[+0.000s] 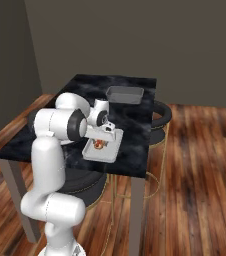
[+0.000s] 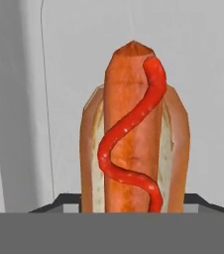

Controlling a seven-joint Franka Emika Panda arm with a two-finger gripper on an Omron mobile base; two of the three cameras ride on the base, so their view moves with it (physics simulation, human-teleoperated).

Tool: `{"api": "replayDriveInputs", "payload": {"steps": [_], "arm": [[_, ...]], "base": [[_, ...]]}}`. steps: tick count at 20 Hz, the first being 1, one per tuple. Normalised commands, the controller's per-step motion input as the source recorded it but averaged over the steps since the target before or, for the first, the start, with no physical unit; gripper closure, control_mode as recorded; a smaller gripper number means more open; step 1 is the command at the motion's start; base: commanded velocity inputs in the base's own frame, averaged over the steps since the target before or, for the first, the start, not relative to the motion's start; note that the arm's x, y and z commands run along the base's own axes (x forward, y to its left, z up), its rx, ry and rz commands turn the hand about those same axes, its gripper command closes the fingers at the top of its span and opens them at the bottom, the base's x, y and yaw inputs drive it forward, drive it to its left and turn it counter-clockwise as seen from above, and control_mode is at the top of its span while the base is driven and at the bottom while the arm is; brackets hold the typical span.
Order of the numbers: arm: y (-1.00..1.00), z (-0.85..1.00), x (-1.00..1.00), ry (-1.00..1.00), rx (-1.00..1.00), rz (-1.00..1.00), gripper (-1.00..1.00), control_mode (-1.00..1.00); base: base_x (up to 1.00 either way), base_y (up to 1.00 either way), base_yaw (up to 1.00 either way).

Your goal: Place one cooked food and one vegetable from the large plate to each tupperware container.

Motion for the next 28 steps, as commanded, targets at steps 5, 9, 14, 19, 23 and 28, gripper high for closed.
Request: {"api": "replayDriveInputs", "payload": {"steps": [5,9,14,19,23,28], "arm": [[0.13,-0.44,0.23,0.0,0.05,0.0,-1.0,-1.0],[0.0,0.01,-0.08,0.0,0.0,-0.02,-1.0,-1.0],[0.16,0.08,-0.05,0.0,-0.01,-0.07,-1.0,-1.0],[0.0,0.18,-0.06,0.0,0.0,-0.08,-1.0,-1.0],[0.04,0.49,-0.16,0.0,0.0,-0.14,-1.0,-1.0],[0.57,0.59,-0.13,0.0,0.0,-0.1,-1.0,-1.0]], "base": [[0.0,0.0,0.0],[0.0,0.0,0.0],[0.0,0.0,0.0],[0.0,0.0,0.0],[0.0,0.0,0.0],[0.0,0.0,0.0]]}}
